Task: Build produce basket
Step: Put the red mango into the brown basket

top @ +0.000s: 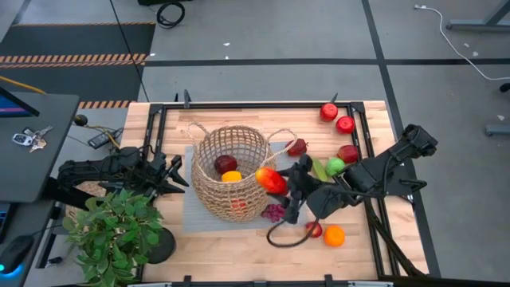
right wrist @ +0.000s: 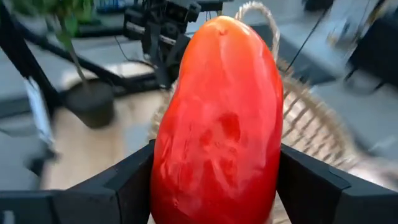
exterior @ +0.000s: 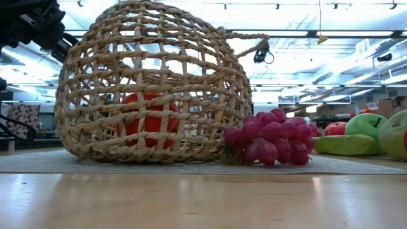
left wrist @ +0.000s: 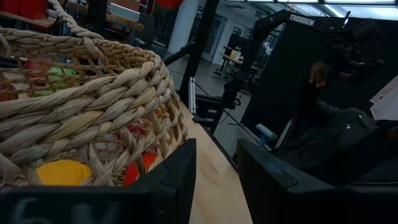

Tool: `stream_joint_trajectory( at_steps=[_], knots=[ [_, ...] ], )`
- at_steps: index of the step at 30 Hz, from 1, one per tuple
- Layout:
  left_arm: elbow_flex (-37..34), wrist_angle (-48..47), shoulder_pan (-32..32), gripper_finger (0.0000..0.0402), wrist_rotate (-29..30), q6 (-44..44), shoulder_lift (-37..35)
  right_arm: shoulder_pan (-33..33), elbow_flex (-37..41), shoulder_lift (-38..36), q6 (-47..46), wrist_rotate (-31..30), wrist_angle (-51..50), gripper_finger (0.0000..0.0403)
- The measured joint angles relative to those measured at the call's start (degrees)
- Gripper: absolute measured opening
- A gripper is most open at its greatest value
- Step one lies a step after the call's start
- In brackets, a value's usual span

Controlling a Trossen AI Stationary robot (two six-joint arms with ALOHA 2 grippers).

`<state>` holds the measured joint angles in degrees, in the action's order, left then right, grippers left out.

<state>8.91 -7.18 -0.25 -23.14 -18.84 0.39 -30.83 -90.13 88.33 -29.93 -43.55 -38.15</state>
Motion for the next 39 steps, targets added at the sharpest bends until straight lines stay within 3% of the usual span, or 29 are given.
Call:
stream_joint_trajectory(
  at_steps=[6,10,19,33,36,39],
  knots=[
    [0.0,0.0,0.0,0.0121,0.0,0.0,0.0,0.6,0.0,0.0,-16.8,3.7,4.7,0.0288],
    [0.0,0.0,0.0,0.0121,0.0,0.0,0.0,0.7,0.0,0.0,-21.1,7.6,12.3,0.0288],
    [0.0,0.0,0.0,0.0121,0.0,0.0,0.0,0.6,0.0,0.0,-20.8,19.1,31.4,0.0288],
    [0.0,0.0,0.0,0.0121,0.0,0.0,0.0,0.6,0.0,0.0,-21.9,19.6,35.6,0.0288],
    [0.0,0.0,0.0,0.0121,0.0,0.0,0.0,0.6,0.0,0.0,-18.7,19.6,35.5,0.0288],
    [0.0,0.0,0.0,0.0121,0.0,0.0,0.0,1.1,0.0,0.0,-8.5,19.0,34.9,0.0288]
  ],
)
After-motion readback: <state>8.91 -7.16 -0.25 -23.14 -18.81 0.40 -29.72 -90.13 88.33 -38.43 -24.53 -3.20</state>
